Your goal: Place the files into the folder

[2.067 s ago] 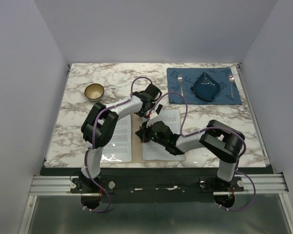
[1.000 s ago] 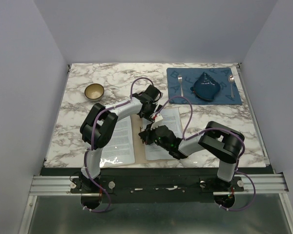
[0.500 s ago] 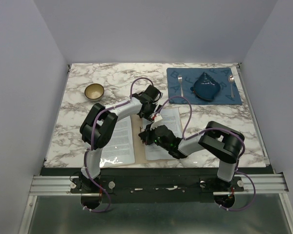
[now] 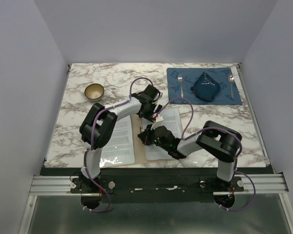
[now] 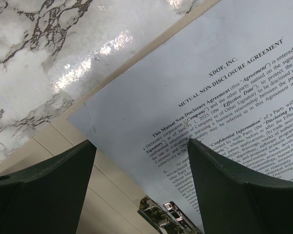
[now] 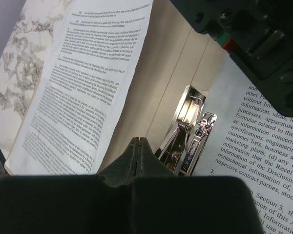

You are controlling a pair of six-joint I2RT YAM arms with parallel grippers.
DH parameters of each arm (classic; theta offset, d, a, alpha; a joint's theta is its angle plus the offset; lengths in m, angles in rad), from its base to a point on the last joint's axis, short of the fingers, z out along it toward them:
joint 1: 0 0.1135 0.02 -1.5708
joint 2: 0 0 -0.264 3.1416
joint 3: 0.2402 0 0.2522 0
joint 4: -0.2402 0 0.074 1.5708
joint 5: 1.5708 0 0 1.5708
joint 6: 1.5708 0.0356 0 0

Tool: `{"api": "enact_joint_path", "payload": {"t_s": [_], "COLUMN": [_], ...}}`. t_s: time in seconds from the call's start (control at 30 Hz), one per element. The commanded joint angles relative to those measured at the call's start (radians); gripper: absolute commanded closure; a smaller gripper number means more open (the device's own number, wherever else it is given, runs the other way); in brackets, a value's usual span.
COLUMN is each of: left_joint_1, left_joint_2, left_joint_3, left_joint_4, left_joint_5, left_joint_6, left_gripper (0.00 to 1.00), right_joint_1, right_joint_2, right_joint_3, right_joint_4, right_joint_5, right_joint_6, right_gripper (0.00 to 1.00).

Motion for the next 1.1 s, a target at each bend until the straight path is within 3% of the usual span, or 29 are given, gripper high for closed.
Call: {"api": "enact_joint_path", "payload": {"t_s": [0.0,0.53,1.07], "left_joint_1": [0.017,0.026,0.026], "left_joint_2": [0.052,0.050,0.026], "left_joint_3": [-0.056,-0.076,-0.099], "left_joint_4": [-0.089,-0.083,-0.061], "left_joint_5": [-0.036,-0.033,-0.054], "left_joint_6": [0.035,0.046,0.075], "left_gripper": [0.13,0.13,0.13], "right_joint_1": [0.020,-0.006,-0.063], "right_joint_2": [0.106,0.107,0.104], "right_joint_3": [-0.097,-0.132,-0.118], "right_joint_4": [-0.322,-0.322,-0.131], "right_joint_5": [0.026,0.043,-0.200], "right_joint_6": [0.030,0.117,0.188], "right_gripper": [0.99,0.99,0.99]}}
